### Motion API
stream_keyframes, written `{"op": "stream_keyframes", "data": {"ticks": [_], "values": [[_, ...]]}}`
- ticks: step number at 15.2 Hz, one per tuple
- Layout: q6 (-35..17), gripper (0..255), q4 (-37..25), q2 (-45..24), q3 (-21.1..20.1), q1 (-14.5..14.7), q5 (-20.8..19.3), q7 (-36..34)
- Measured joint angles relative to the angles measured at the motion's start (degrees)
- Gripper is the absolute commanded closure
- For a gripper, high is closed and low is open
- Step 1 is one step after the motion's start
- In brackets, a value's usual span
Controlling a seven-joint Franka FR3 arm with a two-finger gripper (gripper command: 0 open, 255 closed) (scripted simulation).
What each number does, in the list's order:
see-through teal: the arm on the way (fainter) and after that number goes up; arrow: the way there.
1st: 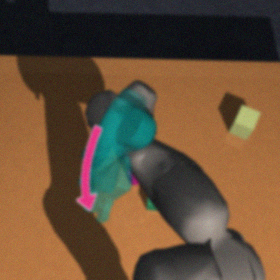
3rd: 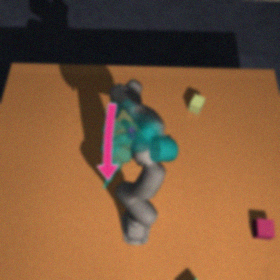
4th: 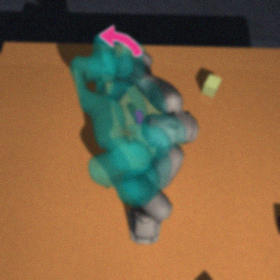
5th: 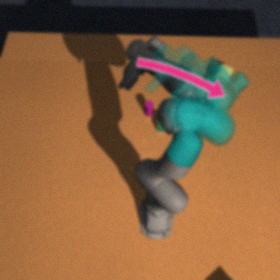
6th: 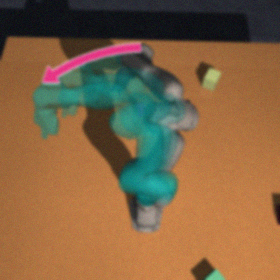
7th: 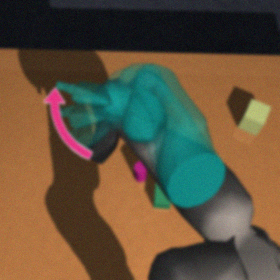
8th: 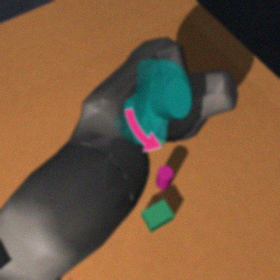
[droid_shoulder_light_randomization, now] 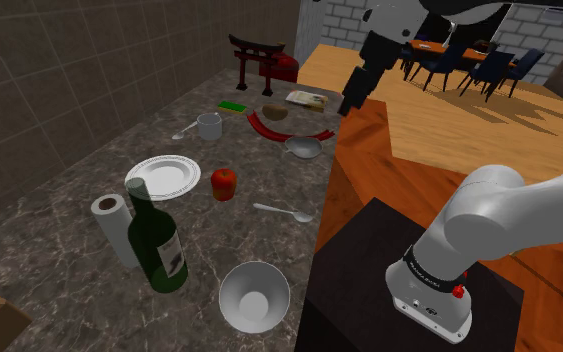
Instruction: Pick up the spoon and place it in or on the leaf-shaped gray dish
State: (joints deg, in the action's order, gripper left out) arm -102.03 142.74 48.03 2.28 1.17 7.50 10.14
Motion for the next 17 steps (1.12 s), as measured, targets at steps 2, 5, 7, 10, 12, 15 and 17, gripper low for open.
{"op": "stream_keyframes", "data": {"ticks": [2, 5, 7, 10, 12, 15, 17], "values": [[-4.2, 0, 3.4, -0.5, -0.3, 0.4, 0.4, 0.6], [-10.8, 0, 7.9, -2.2, -1.2, 1.3, 1.4, 1.1], [-16.0, 0, 11.4, -3.7, -1.7, 1.9, 2.1, 1.8], [-23.2, 0, 13.8, -8.0, -2.1, 3.0, 3.2, 3.0], [-28.5, 0, 16.1, -10.8, -2.2, 3.8, 4.0, 4.0], [-36.4, 0, 18.0, -16.4, -2.7, 5.5, 5.8, 5.2], [-42.2, 0, 18.7, -21.2, -2.7, 6.9, 7.4, 6.5]]}}
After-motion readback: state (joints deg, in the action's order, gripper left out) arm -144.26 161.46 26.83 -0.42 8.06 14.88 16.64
